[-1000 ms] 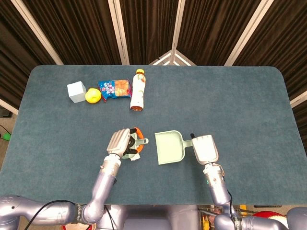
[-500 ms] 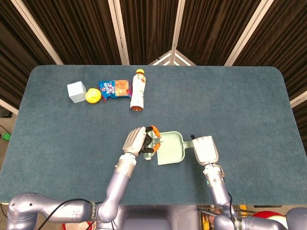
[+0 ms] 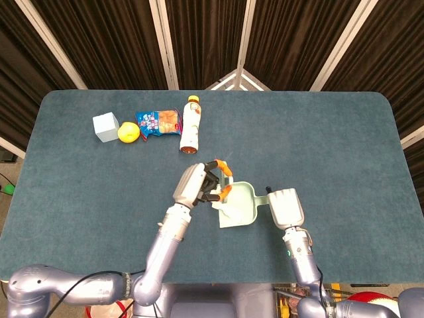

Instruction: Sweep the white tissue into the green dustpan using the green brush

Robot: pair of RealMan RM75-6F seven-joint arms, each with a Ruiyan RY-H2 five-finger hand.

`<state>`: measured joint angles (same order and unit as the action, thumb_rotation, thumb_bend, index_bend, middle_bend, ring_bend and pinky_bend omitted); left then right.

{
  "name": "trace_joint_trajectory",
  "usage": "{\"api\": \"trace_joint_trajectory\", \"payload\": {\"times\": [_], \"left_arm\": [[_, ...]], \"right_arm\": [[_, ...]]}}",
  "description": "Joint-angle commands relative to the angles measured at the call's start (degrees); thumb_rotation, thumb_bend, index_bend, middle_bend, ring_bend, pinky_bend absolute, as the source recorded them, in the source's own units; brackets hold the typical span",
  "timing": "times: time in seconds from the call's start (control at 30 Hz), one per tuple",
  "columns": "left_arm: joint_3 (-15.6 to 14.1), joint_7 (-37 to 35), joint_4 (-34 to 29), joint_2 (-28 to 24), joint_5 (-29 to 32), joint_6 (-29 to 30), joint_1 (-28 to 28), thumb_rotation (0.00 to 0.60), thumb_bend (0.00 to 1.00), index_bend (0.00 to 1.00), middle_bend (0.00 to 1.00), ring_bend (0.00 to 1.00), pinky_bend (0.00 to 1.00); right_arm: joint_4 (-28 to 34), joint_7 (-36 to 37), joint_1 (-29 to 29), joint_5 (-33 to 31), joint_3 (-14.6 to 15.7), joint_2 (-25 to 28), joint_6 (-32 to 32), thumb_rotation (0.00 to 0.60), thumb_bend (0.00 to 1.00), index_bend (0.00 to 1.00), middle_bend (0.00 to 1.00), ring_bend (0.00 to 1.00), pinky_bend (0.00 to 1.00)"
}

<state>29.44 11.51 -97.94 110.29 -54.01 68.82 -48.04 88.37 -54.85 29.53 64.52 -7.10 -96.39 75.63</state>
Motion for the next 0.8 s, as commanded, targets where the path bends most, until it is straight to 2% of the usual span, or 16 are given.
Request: {"api": "trace_joint_trajectory", "payload": {"times": [0.03,0.27,0.4,0.53,0.67,0.8], "left_arm": [[0.0,-2.1,-2.1,-3.1,-0.7,-0.6,1.8,0.600,0.56,0.79,1.00,1.00,1.00],[-2.7,-0.7,-3.3,-10.0,-0.9,-2.9,3.9,0.600,0.56,0.79,1.00,1.00,1.00],[-4.2,0.5,-2.8,-11.5,1.3,-4.0,4.1,0.600,0.56,0.79,1.00,1.00,1.00],[-6.0,1.4,-1.3,-10.8,2.8,-4.6,3.7,0.600,0.56,0.79,1.00,1.00,1.00],[-7.2,1.2,1.3,-7.9,3.1,-4.4,3.0,0.600,0.56,0.79,1.00,1.00,1.00],[-7.2,1.1,4.1,-4.4,2.9,-3.9,1.7,0.600,0.55,0.79,1.00,1.00,1.00]], "right_arm": [[-0.2,-0.3,0.0,-0.1,0.0,-0.4,0.1,0.600,0.51,0.68,0.85,0.84,0.86],[-1.3,-0.7,0.3,-0.3,-0.4,-1.8,0.3,0.600,0.52,0.68,0.85,0.84,0.86],[-1.4,-0.8,0.1,-0.2,0.1,-2.4,0.4,0.600,0.52,0.68,0.85,0.84,0.86],[-1.8,-0.8,0.0,-0.2,0.3,-2.7,0.3,0.600,0.51,0.68,0.85,0.84,0.86],[-2.0,-0.8,-0.1,-0.2,0.4,-2.8,0.4,0.600,0.52,0.68,0.85,0.84,0.86],[-1.6,-0.7,-0.2,-0.1,0.3,-2.5,0.5,0.600,0.51,0.68,0.85,0.84,0.86]]}}
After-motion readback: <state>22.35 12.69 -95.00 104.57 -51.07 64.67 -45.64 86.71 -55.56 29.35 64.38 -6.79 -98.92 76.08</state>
